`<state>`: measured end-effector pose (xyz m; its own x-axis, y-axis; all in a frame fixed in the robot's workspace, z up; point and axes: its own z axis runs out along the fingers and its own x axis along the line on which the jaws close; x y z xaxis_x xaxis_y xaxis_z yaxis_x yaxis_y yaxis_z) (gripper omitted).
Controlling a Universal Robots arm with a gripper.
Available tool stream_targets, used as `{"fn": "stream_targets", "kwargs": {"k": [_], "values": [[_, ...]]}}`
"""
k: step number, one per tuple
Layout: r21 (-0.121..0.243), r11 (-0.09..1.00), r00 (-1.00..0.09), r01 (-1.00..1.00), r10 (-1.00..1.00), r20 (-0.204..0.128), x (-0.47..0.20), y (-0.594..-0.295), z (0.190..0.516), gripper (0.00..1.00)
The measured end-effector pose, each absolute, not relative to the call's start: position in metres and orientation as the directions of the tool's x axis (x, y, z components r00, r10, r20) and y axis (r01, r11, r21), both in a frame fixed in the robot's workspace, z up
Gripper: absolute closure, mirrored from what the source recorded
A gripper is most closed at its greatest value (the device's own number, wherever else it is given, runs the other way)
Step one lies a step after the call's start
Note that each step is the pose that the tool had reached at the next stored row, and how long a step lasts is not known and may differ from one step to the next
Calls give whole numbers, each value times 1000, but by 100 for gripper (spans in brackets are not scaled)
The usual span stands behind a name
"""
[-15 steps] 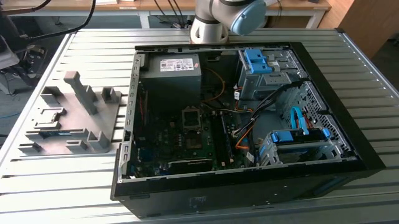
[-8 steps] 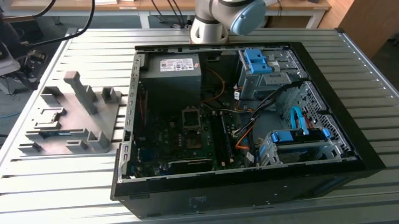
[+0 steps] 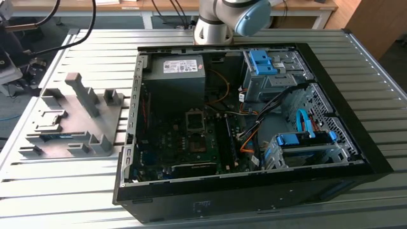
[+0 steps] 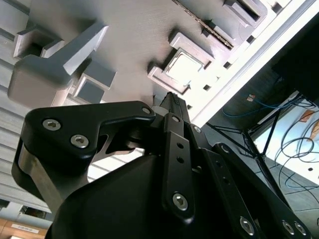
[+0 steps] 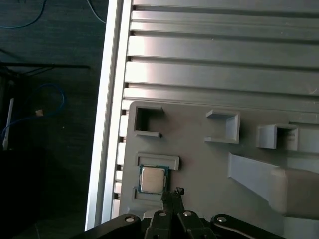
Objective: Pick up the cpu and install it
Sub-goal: 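Reach for the cpu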
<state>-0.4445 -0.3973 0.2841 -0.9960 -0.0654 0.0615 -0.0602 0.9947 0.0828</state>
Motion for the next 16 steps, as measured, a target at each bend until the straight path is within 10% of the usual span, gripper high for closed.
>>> {"fn": "stream_targets", "kwargs": {"k": [16], "values": [[83, 995, -996, -60, -65, 62, -452, -397, 255, 90]]}}
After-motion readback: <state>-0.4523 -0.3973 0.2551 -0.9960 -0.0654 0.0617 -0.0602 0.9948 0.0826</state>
